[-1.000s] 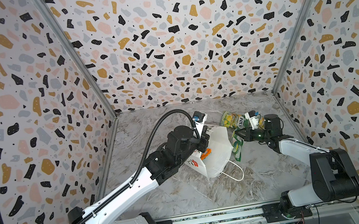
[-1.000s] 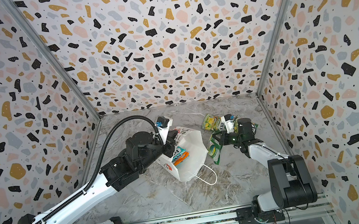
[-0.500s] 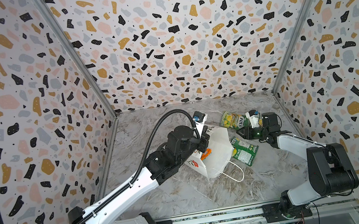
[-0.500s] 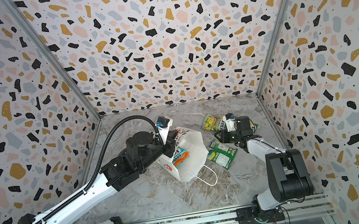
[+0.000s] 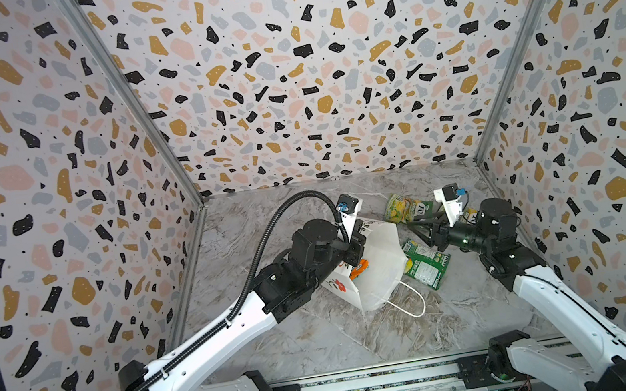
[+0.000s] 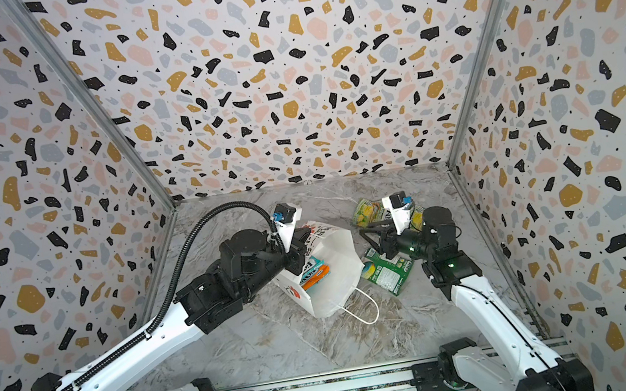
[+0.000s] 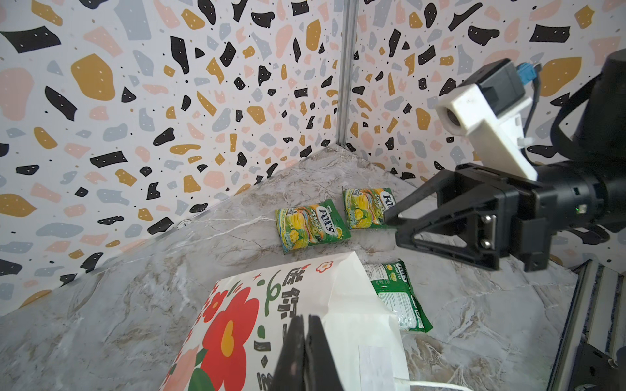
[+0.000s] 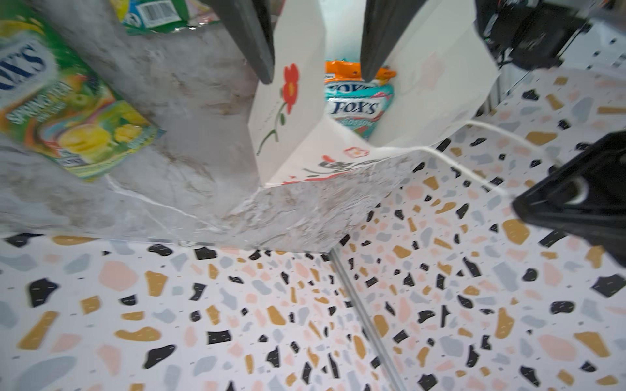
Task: Take the snacks out of the paper bag
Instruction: 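Release the packet and swing the open right gripper back over the bag, then lower the open right gripper into the bag toward the teal mint packet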
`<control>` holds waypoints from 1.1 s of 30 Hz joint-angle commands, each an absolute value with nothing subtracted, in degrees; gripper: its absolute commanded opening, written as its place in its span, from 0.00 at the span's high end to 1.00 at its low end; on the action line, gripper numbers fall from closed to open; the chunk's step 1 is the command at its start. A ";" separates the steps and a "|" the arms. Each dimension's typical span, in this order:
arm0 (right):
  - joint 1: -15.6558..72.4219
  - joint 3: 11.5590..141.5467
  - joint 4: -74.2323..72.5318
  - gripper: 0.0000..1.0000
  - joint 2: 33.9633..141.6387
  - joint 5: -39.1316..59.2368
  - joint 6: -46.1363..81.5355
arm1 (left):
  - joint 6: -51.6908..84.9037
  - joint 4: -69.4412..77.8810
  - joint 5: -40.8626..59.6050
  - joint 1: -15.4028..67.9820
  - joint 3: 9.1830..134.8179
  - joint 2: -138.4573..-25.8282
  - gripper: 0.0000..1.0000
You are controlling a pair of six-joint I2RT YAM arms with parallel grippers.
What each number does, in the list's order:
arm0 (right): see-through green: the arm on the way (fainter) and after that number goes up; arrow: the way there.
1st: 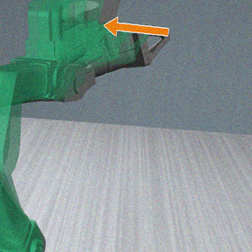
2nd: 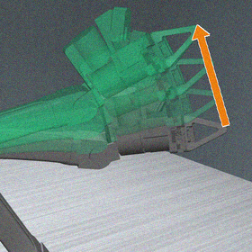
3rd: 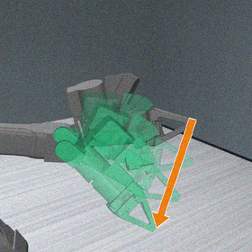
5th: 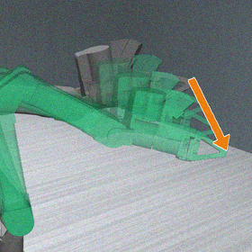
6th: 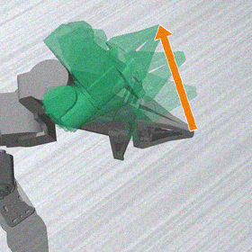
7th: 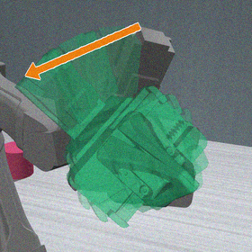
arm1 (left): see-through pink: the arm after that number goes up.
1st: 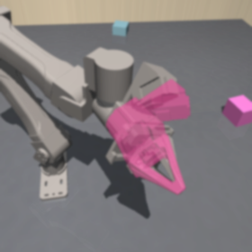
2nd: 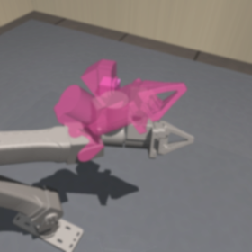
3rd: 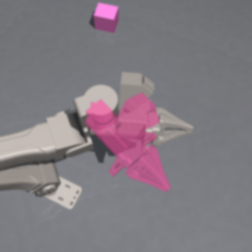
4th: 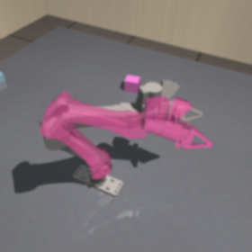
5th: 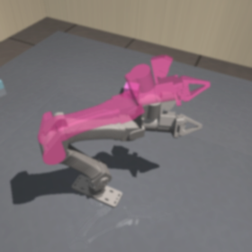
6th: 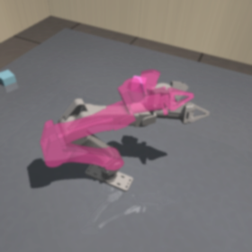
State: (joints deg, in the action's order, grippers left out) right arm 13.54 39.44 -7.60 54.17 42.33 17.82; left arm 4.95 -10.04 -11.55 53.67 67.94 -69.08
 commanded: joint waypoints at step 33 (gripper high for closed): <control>43.43 43.72 -0.44 0.56 76.81 19.65 14.37 | 4.14 -6.72 -12.31 53.20 67.48 -68.38 1.00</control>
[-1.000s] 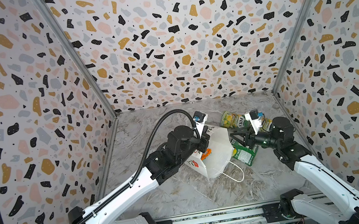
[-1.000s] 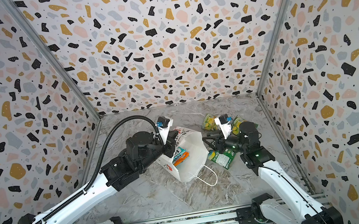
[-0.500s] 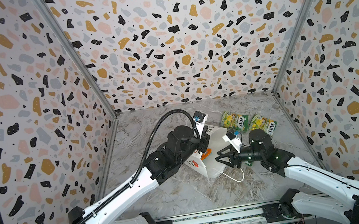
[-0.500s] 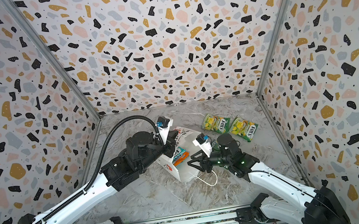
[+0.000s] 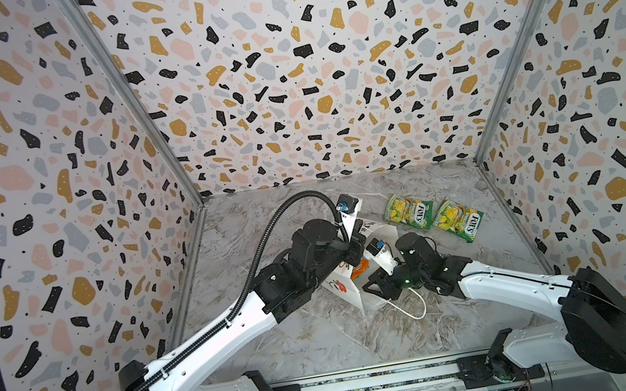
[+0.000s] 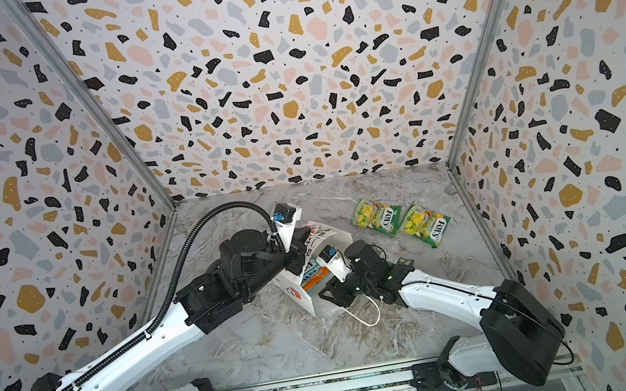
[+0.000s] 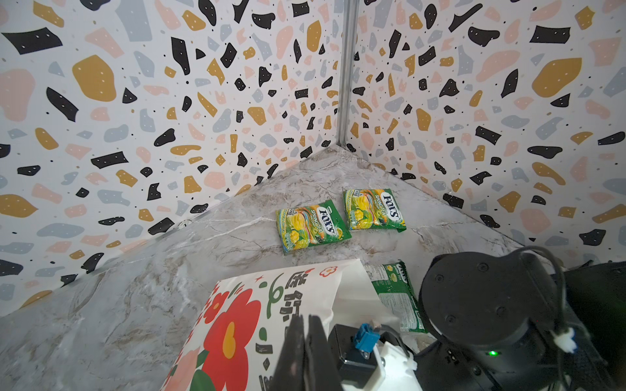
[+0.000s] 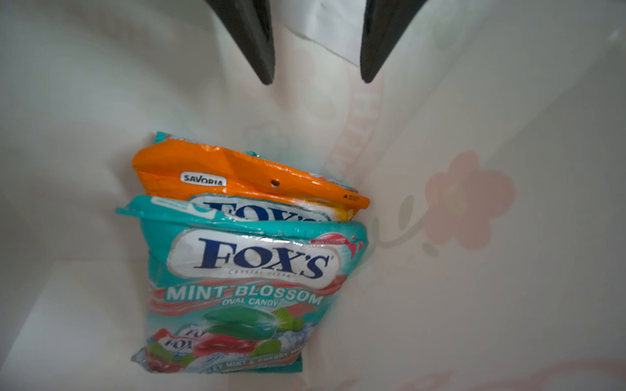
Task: Take the snacks out of the paper bag
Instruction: 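Lower the open right gripper into the bag toward the teal mint packet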
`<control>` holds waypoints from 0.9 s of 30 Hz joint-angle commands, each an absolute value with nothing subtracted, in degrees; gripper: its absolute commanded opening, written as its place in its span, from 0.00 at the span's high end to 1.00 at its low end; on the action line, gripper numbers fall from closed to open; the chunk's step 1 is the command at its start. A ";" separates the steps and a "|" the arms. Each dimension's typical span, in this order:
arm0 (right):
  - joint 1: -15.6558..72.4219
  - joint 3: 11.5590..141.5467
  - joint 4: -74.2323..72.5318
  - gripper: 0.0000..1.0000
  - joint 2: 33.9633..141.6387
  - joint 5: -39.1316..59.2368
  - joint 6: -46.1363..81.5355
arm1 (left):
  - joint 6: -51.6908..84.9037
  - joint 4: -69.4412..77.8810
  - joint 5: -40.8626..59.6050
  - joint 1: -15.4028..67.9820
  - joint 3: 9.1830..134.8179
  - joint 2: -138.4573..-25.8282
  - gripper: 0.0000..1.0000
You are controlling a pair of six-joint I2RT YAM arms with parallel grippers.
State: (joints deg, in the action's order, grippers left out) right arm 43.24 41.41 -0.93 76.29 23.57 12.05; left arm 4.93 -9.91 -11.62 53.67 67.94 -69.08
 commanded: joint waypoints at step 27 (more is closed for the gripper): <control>43.46 47.17 -13.93 0.55 83.65 14.46 45.22 | 4.18 -6.75 -11.21 53.26 67.56 -68.38 1.00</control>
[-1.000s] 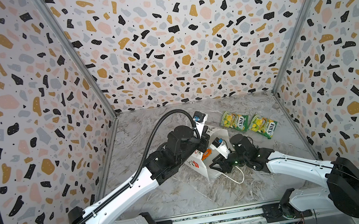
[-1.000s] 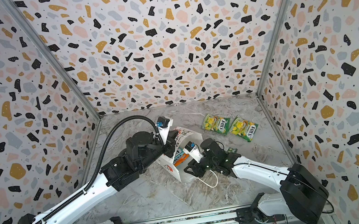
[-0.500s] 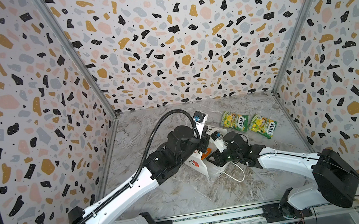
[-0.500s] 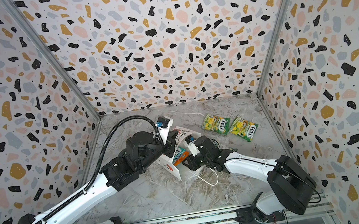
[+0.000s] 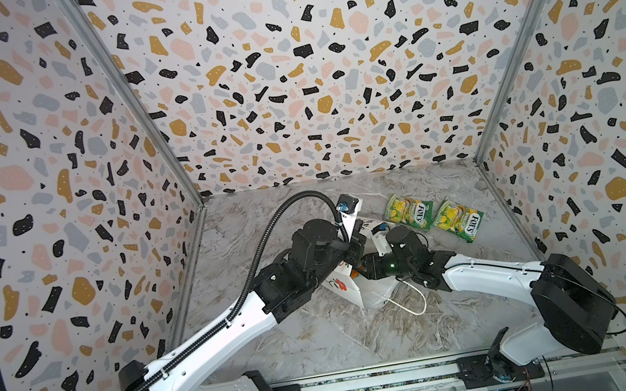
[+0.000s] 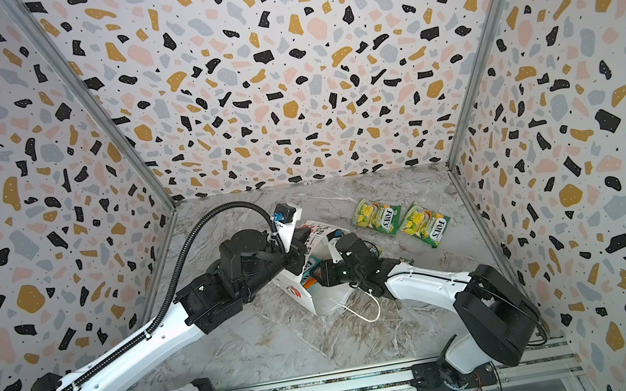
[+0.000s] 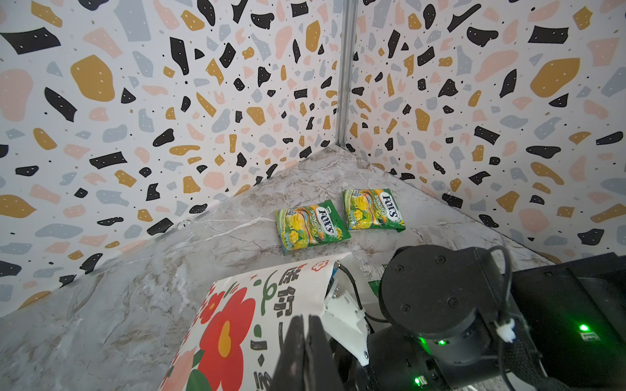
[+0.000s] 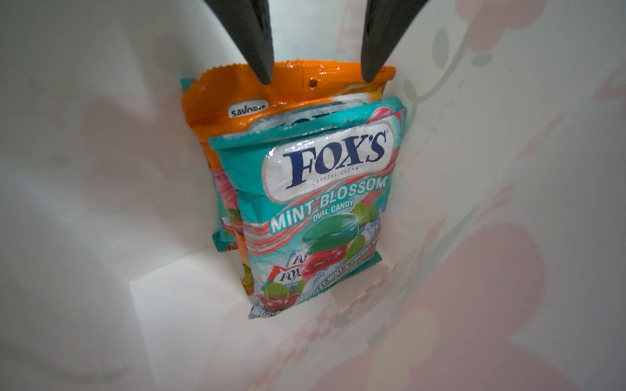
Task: Take the snacks out of the paper bag
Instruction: 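Lower the open right gripper into the bag toward the teal mint packet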
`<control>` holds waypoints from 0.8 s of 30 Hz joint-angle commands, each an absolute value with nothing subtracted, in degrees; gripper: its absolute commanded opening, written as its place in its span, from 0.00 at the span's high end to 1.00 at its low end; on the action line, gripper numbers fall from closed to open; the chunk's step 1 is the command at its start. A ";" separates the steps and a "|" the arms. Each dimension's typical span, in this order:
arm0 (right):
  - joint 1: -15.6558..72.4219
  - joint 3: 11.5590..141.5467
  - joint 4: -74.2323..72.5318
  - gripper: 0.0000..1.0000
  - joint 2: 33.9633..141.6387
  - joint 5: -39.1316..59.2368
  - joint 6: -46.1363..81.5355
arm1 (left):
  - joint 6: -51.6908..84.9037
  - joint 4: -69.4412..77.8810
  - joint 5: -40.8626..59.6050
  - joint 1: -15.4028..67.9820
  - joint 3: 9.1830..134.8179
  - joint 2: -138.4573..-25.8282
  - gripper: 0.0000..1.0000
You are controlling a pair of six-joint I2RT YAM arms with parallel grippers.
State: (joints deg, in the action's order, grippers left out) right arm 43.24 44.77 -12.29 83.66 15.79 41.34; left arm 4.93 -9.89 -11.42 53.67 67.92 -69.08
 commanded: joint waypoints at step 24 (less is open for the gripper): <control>43.42 54.17 -12.81 0.48 94.38 8.39 49.03 | 4.13 -6.96 -10.01 53.27 67.80 -68.47 1.00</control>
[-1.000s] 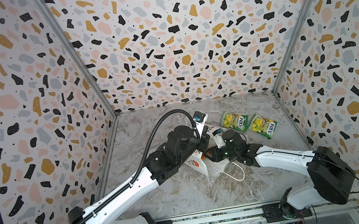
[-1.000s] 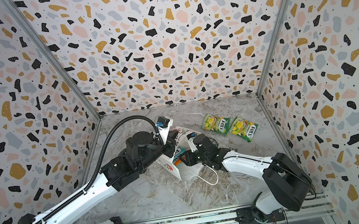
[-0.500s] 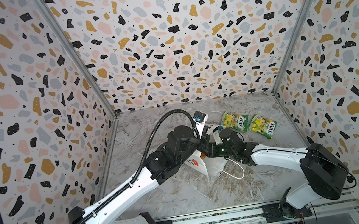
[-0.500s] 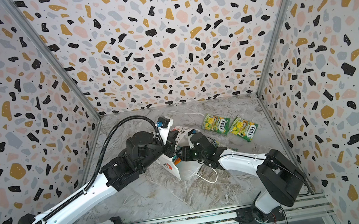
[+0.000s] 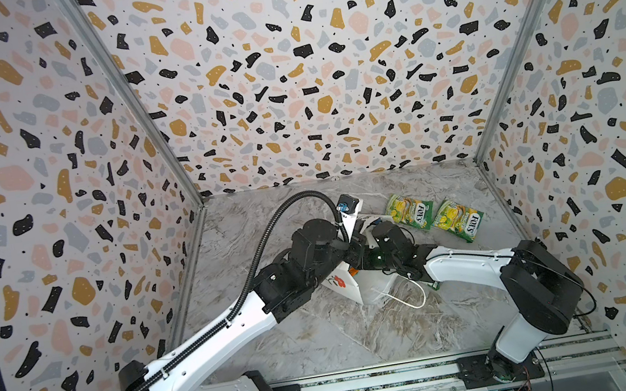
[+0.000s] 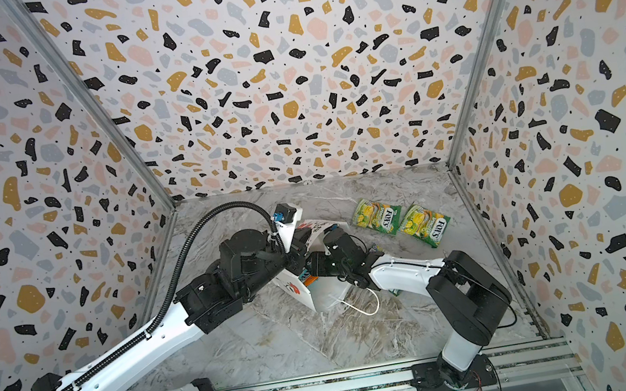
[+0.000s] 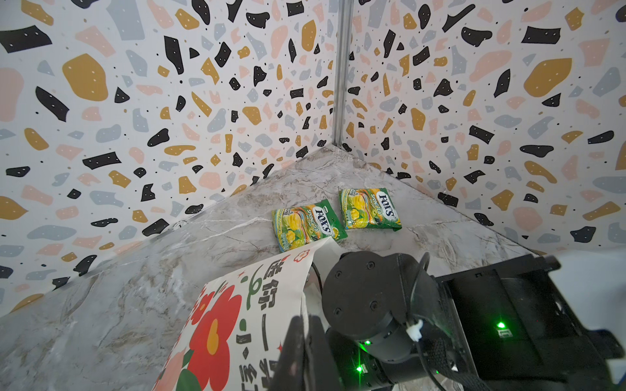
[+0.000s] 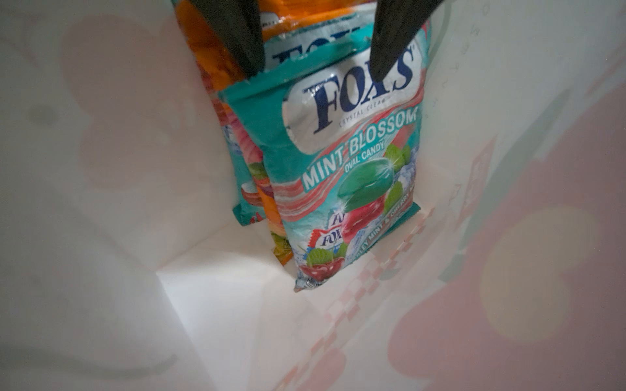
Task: Take the snacks out of the paper bag
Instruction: 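Lower the open right gripper into the bag toward the teal mint packet, then close the right gripper on the teal FOX'S mint blossom packet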
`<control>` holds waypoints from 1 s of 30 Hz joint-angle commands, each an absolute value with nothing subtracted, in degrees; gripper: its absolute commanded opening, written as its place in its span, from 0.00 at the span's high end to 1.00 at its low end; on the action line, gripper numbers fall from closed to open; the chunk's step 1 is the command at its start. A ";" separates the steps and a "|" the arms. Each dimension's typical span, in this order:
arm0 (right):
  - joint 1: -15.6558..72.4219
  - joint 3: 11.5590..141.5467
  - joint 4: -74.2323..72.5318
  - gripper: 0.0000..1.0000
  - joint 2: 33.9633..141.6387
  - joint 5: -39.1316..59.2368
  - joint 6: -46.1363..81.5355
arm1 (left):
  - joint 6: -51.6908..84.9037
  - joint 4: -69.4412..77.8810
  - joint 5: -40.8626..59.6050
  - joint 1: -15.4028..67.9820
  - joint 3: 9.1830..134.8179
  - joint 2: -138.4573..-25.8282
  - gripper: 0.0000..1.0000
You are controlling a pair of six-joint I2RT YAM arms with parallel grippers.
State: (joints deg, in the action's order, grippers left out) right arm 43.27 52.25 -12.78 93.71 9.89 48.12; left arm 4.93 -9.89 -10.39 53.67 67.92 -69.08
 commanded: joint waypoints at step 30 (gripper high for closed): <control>43.51 50.24 -8.61 1.00 85.78 6.24 41.90 | 4.39 -6.57 -13.70 53.29 67.32 -68.12 1.00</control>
State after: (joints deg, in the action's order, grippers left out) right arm 43.51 51.09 -10.50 88.97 7.94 44.42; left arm 4.93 -9.87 -12.08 53.58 67.85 -69.08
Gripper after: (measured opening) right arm 0.050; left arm 0.047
